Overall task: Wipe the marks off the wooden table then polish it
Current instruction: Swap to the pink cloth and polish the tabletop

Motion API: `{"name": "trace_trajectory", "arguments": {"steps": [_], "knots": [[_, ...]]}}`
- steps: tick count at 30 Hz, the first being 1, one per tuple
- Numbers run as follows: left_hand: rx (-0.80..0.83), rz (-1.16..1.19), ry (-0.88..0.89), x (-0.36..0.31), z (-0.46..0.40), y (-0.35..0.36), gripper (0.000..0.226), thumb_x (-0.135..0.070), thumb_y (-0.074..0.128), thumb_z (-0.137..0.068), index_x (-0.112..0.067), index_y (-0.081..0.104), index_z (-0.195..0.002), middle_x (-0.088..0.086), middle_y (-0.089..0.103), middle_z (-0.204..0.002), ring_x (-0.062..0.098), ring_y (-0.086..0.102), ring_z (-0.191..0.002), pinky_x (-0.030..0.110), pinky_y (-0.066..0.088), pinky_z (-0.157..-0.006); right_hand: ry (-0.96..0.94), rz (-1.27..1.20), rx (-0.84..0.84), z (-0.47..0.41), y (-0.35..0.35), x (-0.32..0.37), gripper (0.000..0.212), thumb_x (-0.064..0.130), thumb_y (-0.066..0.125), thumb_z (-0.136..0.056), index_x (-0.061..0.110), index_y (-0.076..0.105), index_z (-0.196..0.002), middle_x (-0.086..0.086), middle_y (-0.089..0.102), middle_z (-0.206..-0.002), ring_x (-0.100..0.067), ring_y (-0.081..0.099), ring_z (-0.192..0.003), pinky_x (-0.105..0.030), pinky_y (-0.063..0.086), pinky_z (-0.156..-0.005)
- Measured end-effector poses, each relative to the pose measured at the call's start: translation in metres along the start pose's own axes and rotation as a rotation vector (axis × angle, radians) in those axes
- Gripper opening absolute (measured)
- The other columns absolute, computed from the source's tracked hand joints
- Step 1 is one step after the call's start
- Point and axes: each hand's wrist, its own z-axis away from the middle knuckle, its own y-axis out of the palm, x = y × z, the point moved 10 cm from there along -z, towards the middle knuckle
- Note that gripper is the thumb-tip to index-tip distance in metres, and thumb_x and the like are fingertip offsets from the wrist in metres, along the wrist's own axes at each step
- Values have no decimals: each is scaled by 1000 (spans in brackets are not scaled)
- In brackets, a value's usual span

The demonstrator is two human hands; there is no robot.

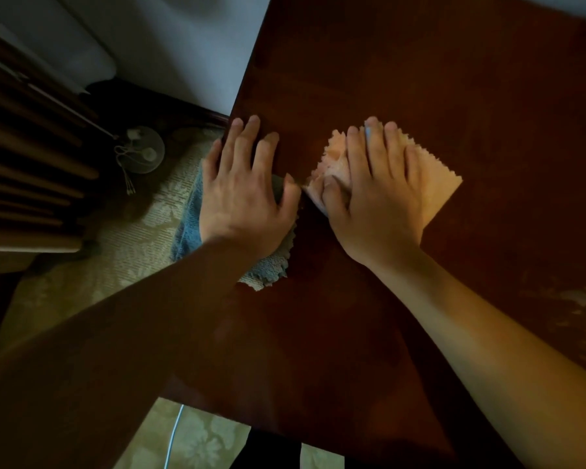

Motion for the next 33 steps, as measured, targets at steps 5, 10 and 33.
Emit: {"name": "trace_trajectory", "arguments": {"steps": [5,10,33], "knots": [[-2,-9,0,-1,0,1,58,-47,39,-94,-17,42,-143,11,34,-158,26,21,-151,45,13,-122,7,2,-16,-1,0,-2,70,50,31,-102,14,23,-161,-11,18,-169,-27,10,-157,-45,6,-127],[0,5,1,0,1,1,60,-48,38,-93,-16,42,-144,11,34,-158,26,21,-151,45,11,-122,-21,23,-16,-14,0,1,72,52,27,-100,13,23,-161,-12,20,-169,-29,12,-157,-46,9,-127],[2,0,-9,-3,0,-4,59,-44,41,-93,-16,44,-144,10,34,-158,25,22,-151,46,14,-122,-57,52,62,26,4,14,78,54,24,-99,8,18,-161,-14,16,-169,-30,10,-158,-46,6,-128]]}}
